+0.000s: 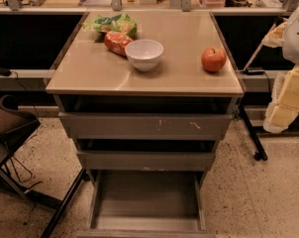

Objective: Place apple into bottom drawer

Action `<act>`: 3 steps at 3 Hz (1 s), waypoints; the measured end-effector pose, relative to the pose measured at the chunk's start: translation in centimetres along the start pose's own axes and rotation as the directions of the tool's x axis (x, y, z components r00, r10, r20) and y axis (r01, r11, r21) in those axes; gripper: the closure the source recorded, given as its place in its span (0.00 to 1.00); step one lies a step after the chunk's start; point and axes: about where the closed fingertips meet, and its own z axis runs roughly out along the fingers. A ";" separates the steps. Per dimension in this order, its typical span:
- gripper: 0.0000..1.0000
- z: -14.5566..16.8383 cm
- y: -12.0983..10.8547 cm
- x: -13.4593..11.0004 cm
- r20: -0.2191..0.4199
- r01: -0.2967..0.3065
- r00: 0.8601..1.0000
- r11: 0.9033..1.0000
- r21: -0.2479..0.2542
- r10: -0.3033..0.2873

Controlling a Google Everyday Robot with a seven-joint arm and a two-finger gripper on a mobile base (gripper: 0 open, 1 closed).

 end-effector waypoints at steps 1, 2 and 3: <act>0.00 0.0 0.0 0.0 0.000 0.000 1.000 1.000 0.000 0.000; 0.00 0.2 -1.7 -0.4 0.027 0.001 1.000 1.000 0.007 -0.001; 0.00 1.6 -6.1 -2.0 0.063 -0.011 0.998 1.000 0.008 0.010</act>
Offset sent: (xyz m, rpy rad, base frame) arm 0.0407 -0.0023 0.0046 0.0573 -0.0145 0.0158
